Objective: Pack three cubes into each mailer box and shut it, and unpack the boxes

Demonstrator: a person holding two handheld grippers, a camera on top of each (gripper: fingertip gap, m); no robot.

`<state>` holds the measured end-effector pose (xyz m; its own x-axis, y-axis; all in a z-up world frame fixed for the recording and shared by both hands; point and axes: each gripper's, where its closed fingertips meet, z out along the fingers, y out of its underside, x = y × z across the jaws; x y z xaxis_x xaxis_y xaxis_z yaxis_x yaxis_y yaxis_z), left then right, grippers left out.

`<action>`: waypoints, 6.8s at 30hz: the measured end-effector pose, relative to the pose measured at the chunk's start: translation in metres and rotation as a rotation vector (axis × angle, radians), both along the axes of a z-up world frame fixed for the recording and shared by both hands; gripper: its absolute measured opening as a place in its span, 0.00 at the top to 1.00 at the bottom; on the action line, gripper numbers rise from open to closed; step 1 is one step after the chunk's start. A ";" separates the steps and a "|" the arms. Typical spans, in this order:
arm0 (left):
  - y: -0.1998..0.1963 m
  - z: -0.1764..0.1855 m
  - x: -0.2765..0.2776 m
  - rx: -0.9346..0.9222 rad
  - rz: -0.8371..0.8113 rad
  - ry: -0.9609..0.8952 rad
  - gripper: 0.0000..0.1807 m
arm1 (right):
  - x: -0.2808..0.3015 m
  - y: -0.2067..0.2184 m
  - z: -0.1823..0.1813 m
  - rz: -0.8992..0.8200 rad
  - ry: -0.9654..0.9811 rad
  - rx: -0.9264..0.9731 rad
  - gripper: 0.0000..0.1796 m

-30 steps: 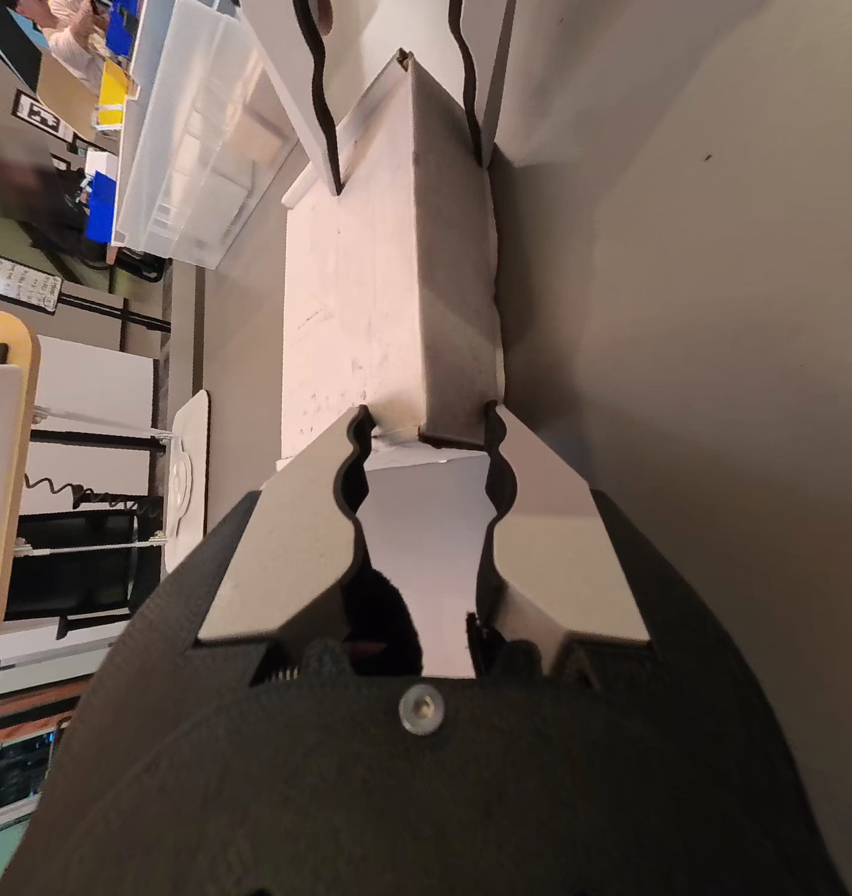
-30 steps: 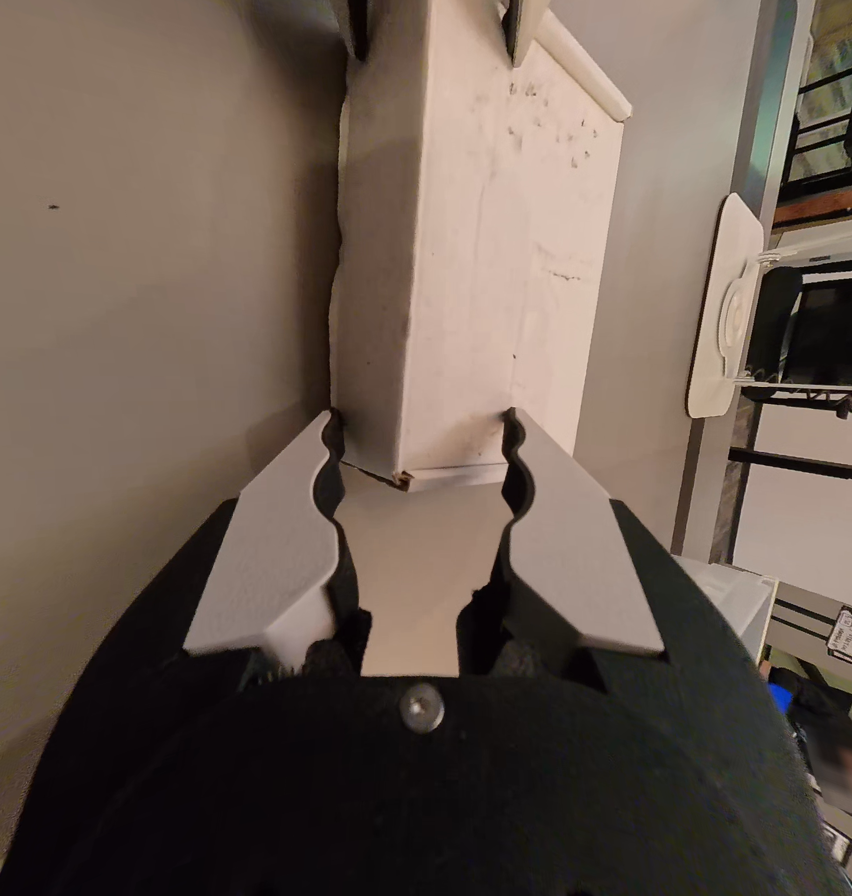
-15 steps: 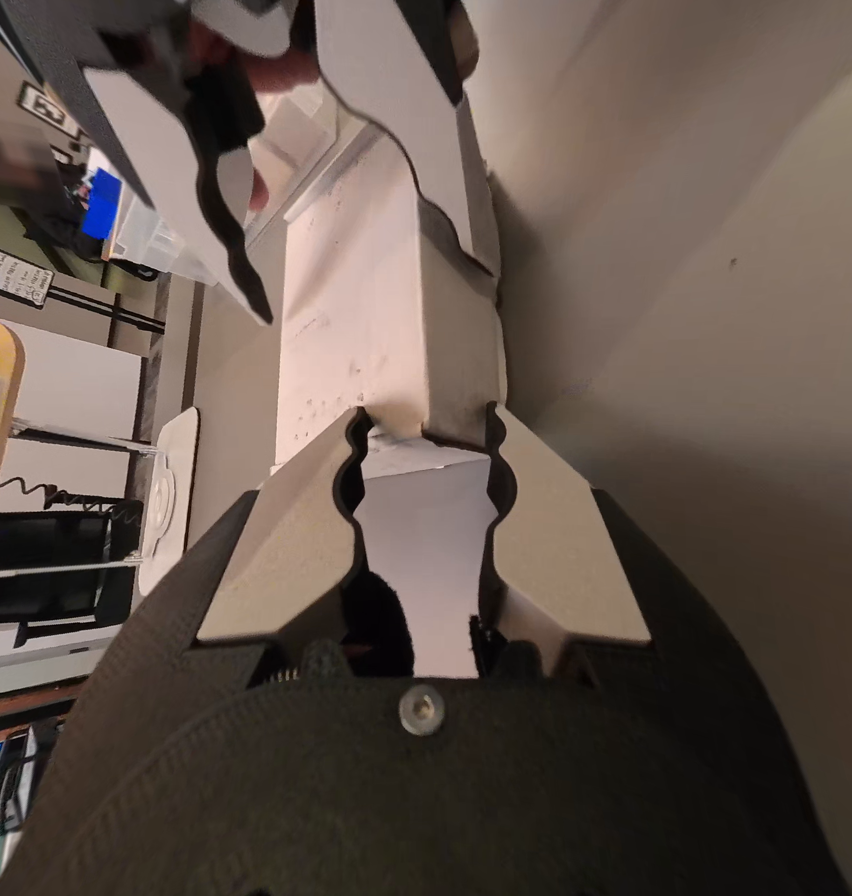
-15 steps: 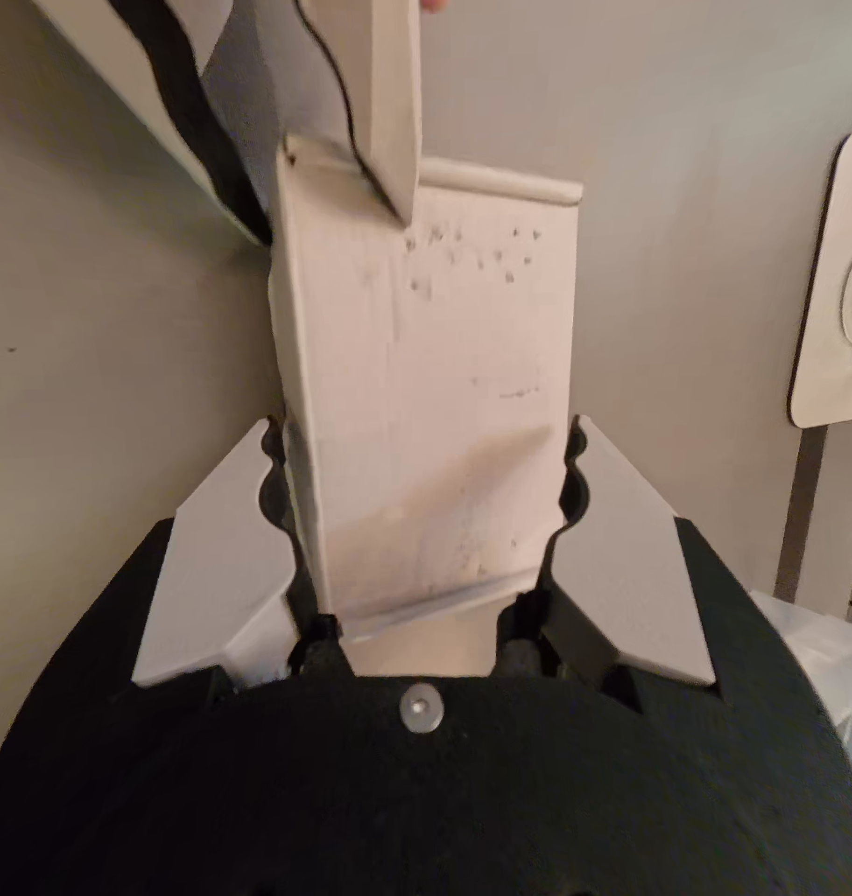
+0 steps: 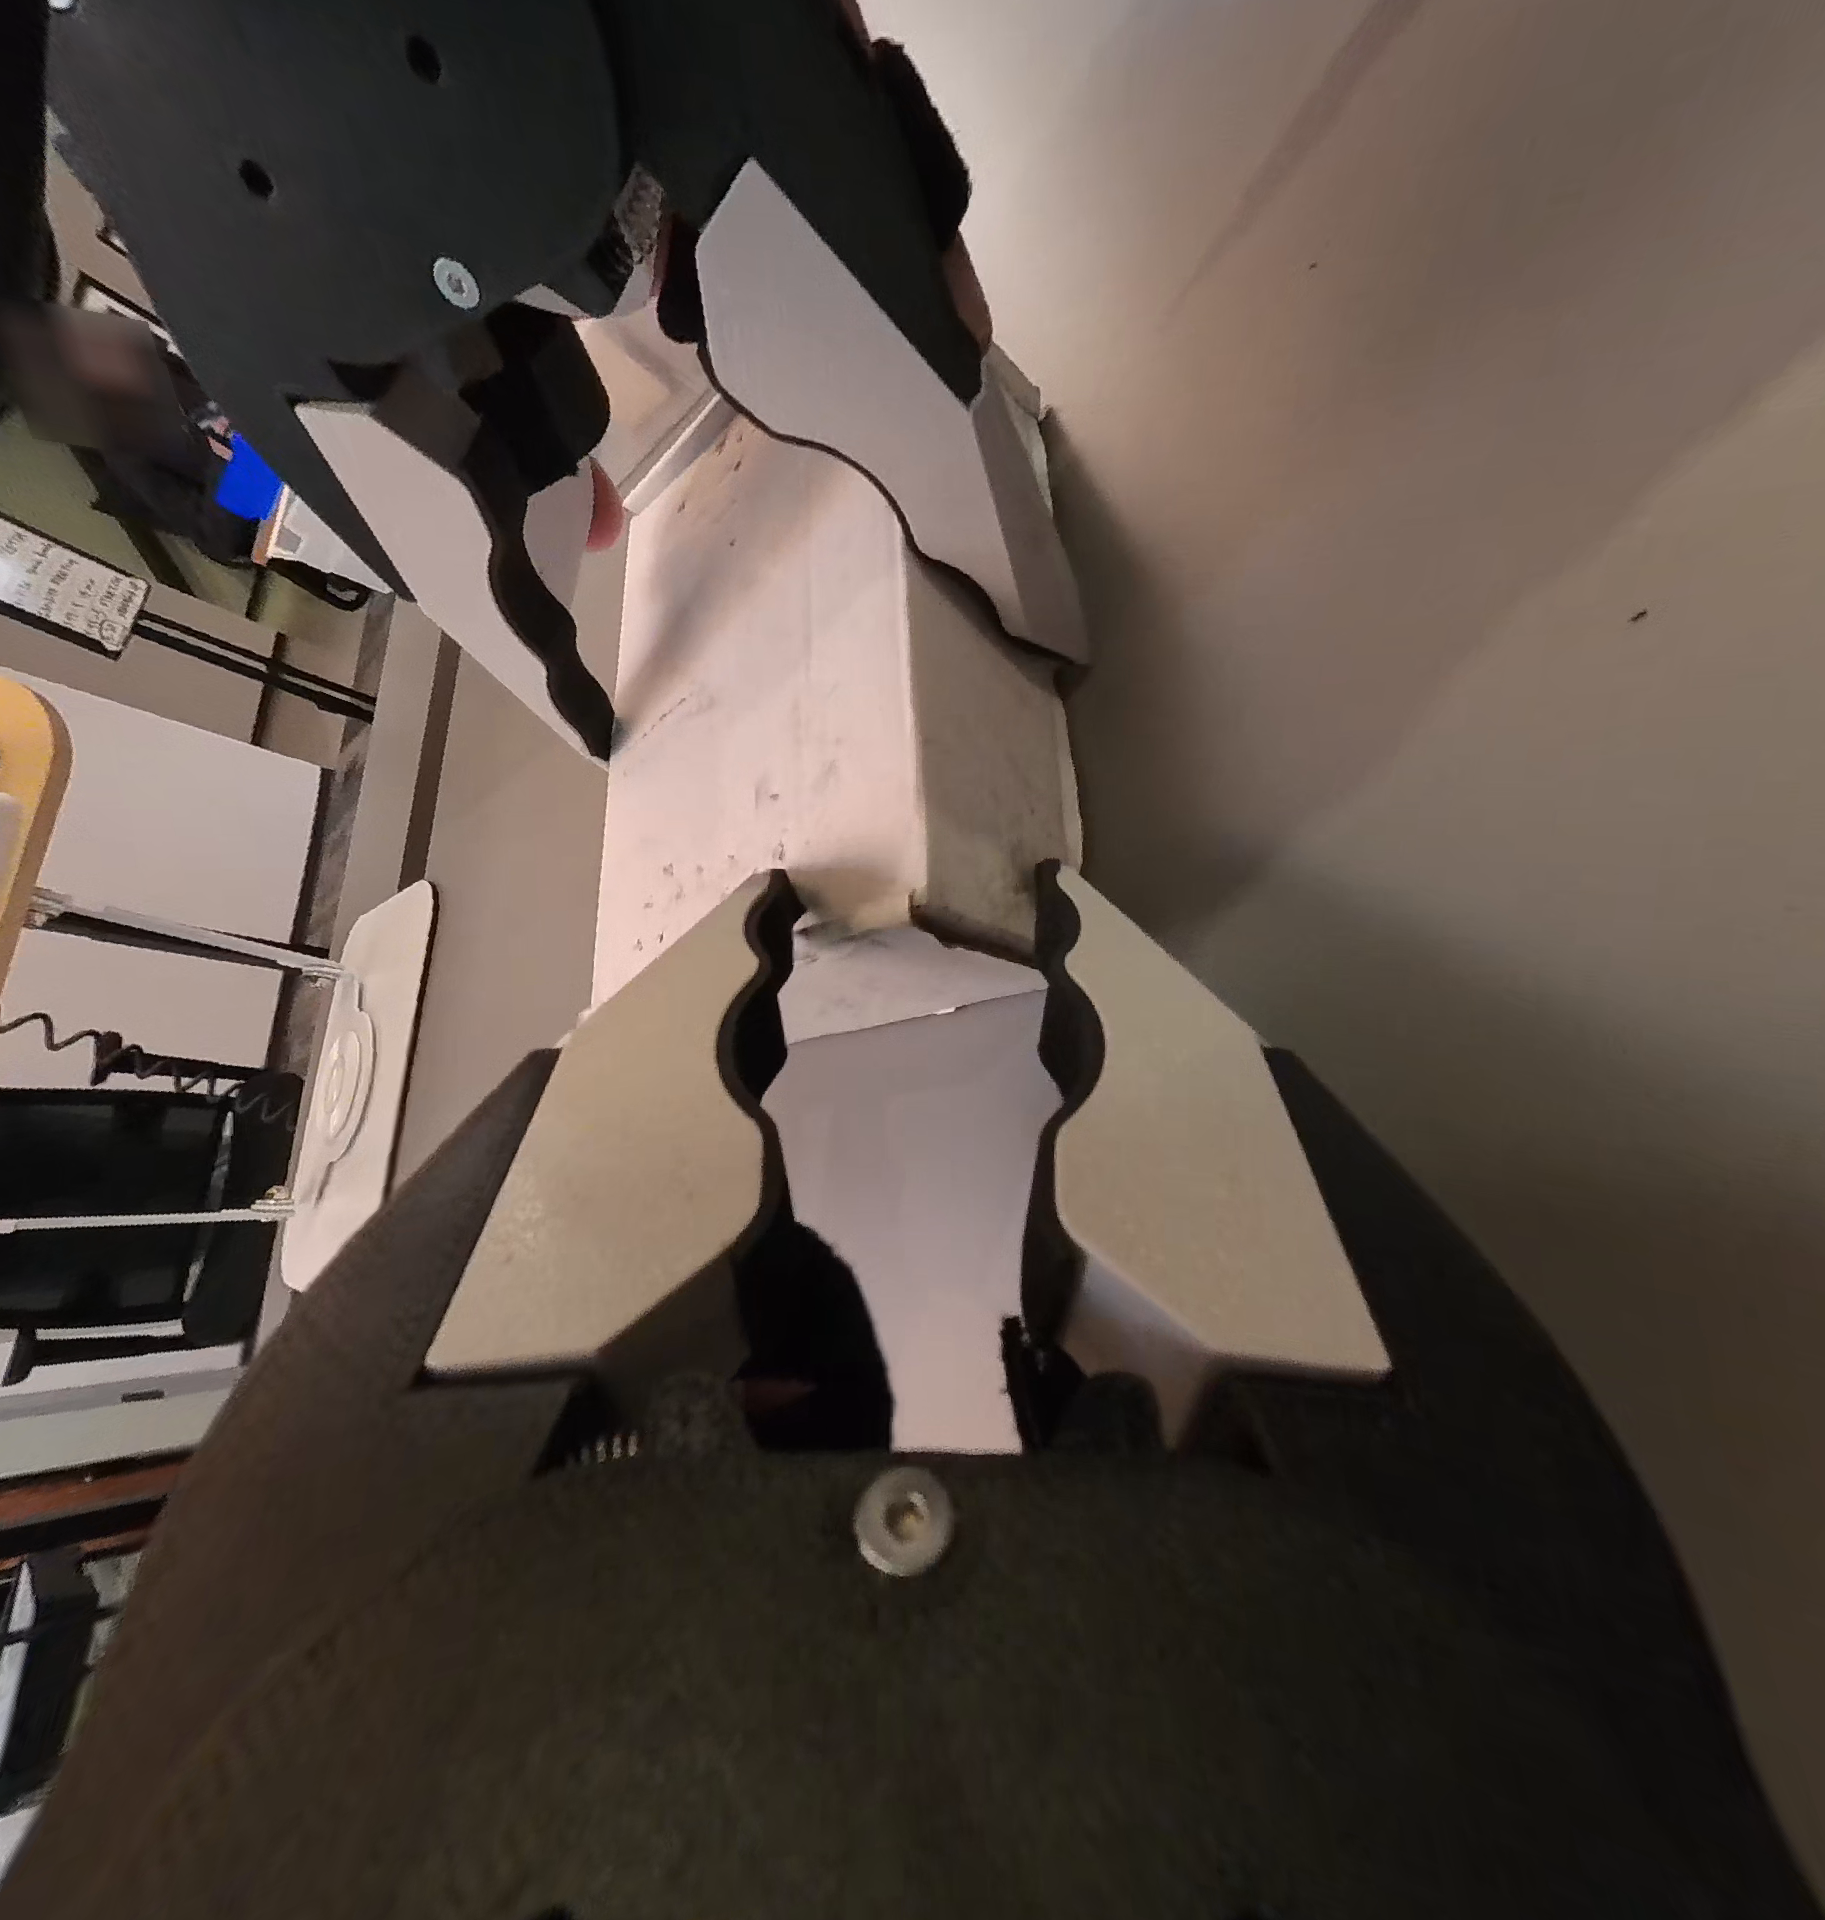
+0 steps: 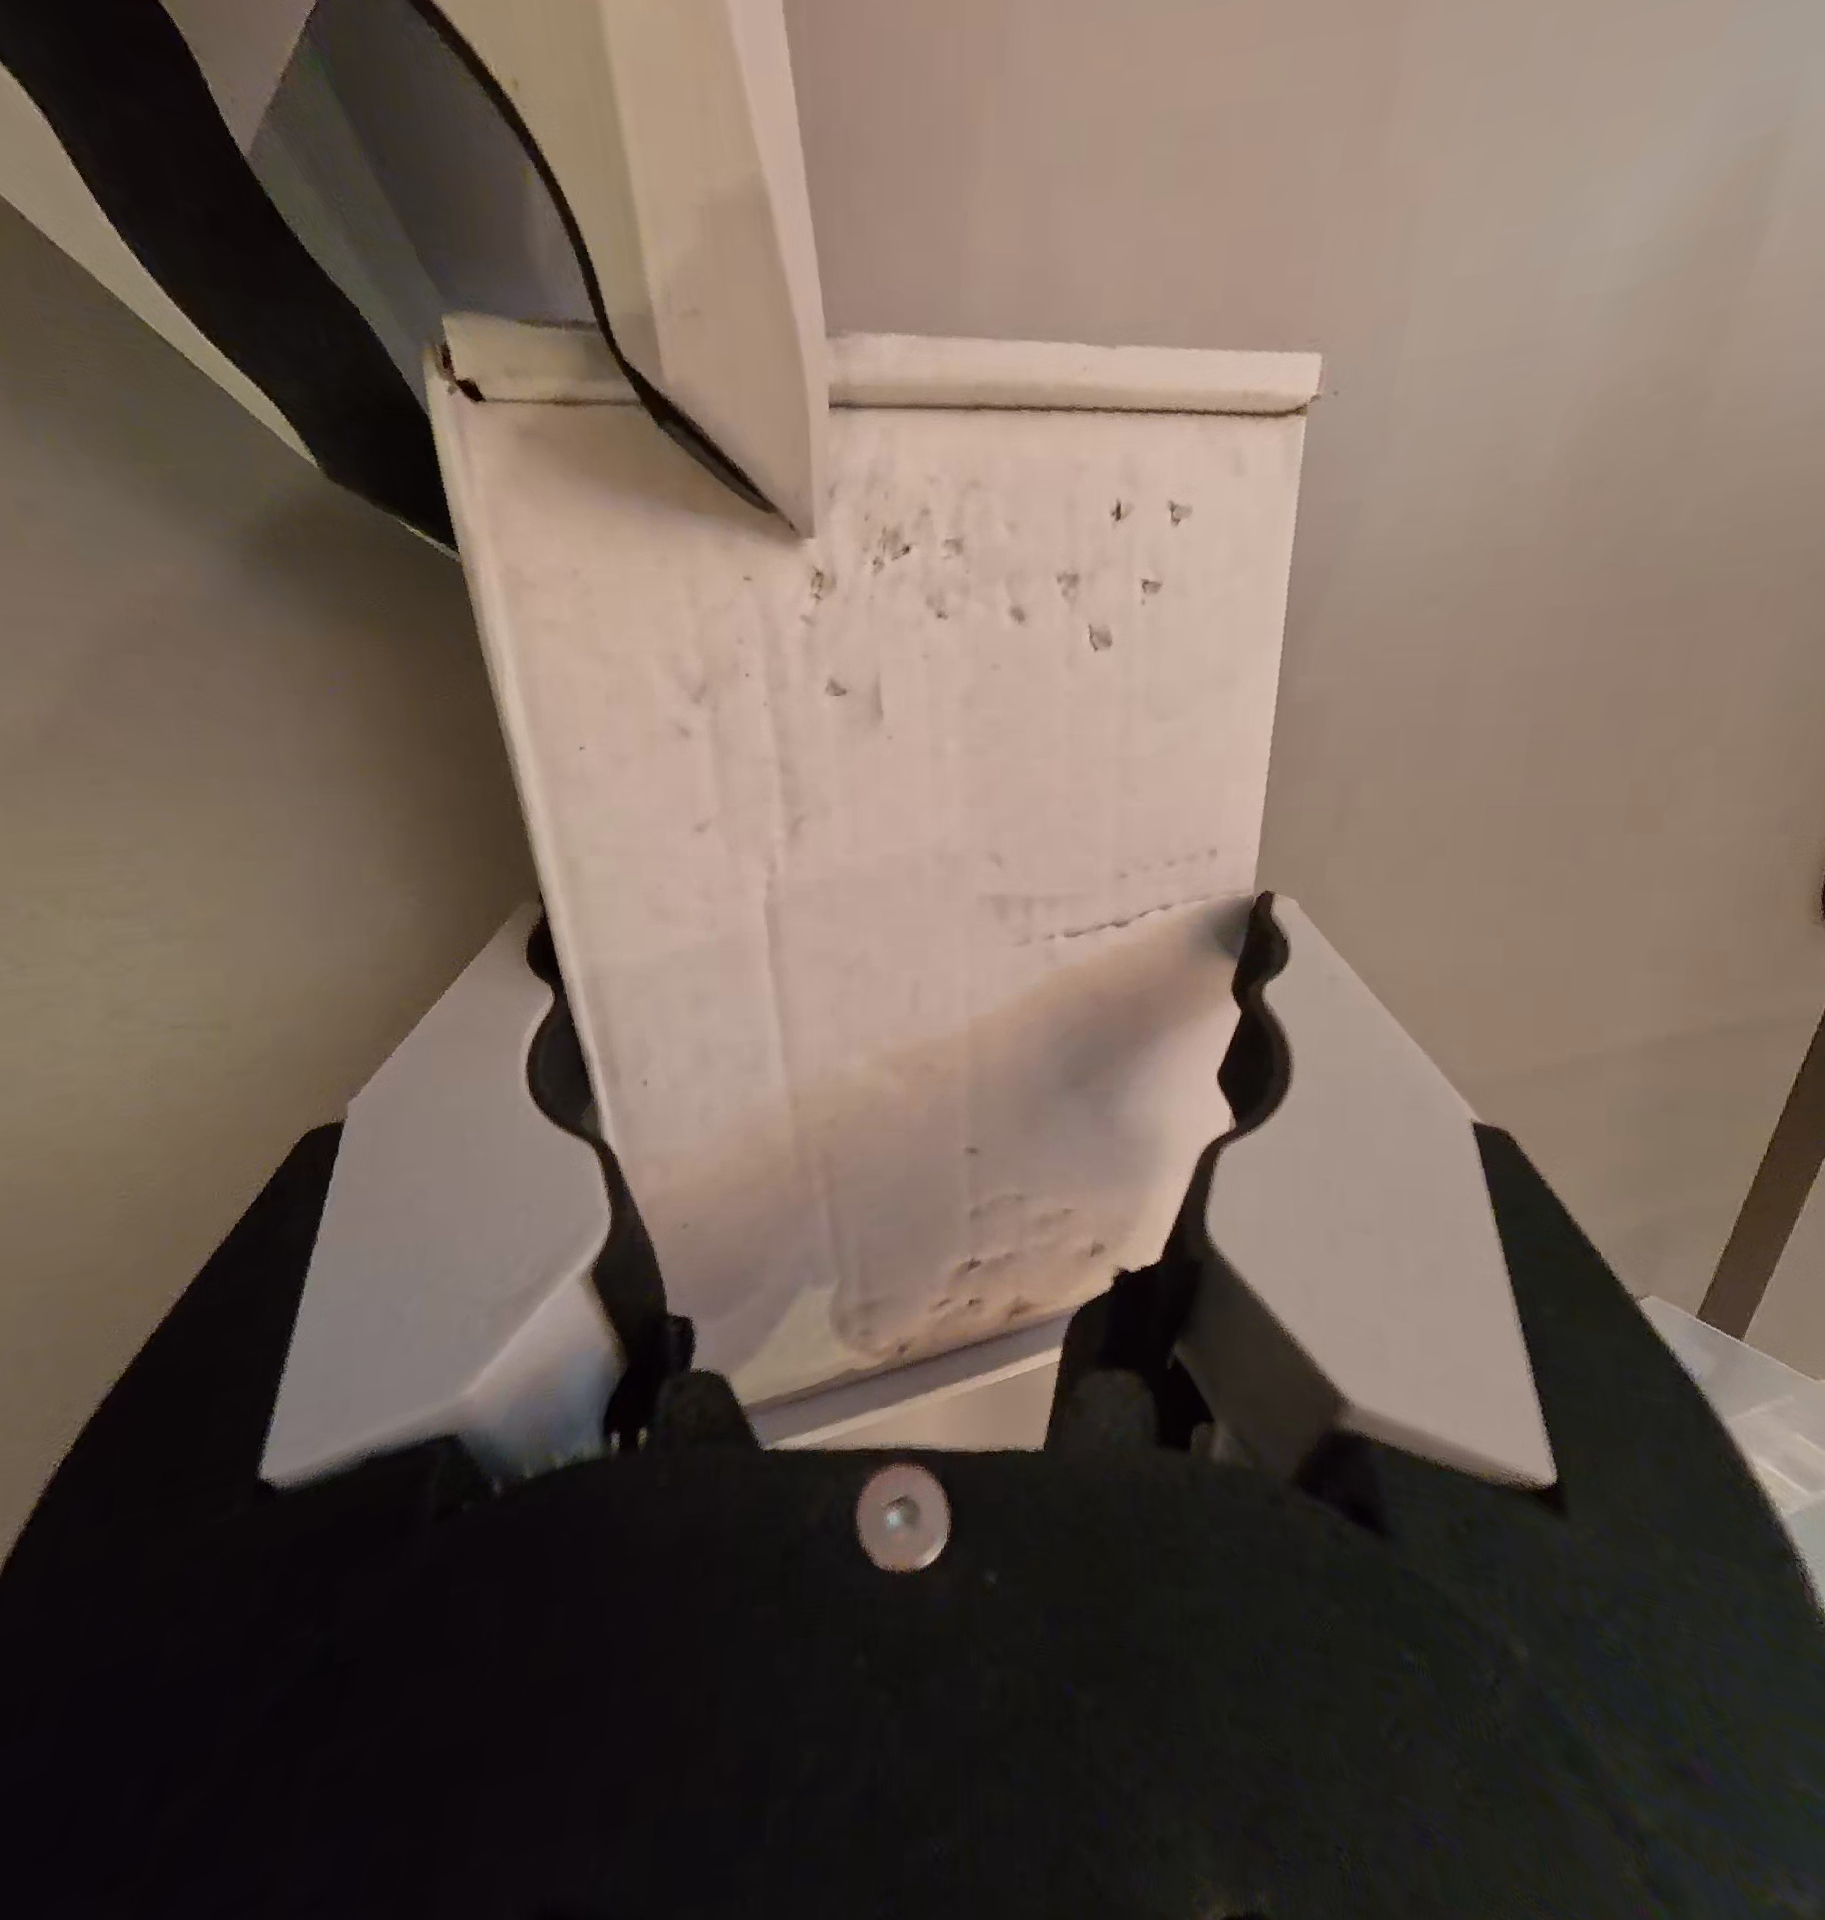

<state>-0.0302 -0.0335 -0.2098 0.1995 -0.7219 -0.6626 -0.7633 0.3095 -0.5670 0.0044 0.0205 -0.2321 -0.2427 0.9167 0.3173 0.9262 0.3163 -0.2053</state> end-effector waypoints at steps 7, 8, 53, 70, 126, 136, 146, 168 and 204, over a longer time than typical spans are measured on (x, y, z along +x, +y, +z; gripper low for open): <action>0.008 0.056 -0.017 0.049 0.040 -0.272 0.78 | 0.010 0.013 0.027 -0.009 0.104 -0.001 0.31; 0.011 0.067 -0.022 0.065 0.058 -0.327 0.80 | 0.014 0.021 0.043 -0.013 0.134 0.018 0.31; 0.091 0.002 -0.073 0.061 0.481 -0.120 0.69 | 0.274 0.282 0.169 -0.679 0.156 0.458 0.37; 0.097 0.042 -0.078 0.074 0.556 -0.270 0.71 | 0.398 0.221 0.077 -1.201 0.473 0.331 0.48; -0.006 0.081 -0.467 0.033 1.142 -0.777 0.99 | 0.192 0.108 0.043 -1.000 0.929 0.051 0.97; -0.057 0.135 -0.459 0.137 1.136 -0.911 0.99 | 0.090 0.080 0.043 -0.894 0.967 -0.009 0.94; -0.072 0.175 -0.453 0.201 1.097 -0.951 0.99 | -0.030 0.061 0.042 -0.786 0.970 -0.025 0.90; -0.096 0.208 -0.473 0.294 1.101 -1.026 0.99 | -0.248 0.012 0.040 -0.651 0.968 -0.161 0.84; 0.077 0.141 -0.128 -0.092 0.763 -0.824 0.99 | 0.038 -0.052 0.127 -0.688 1.282 -0.101 0.52</action>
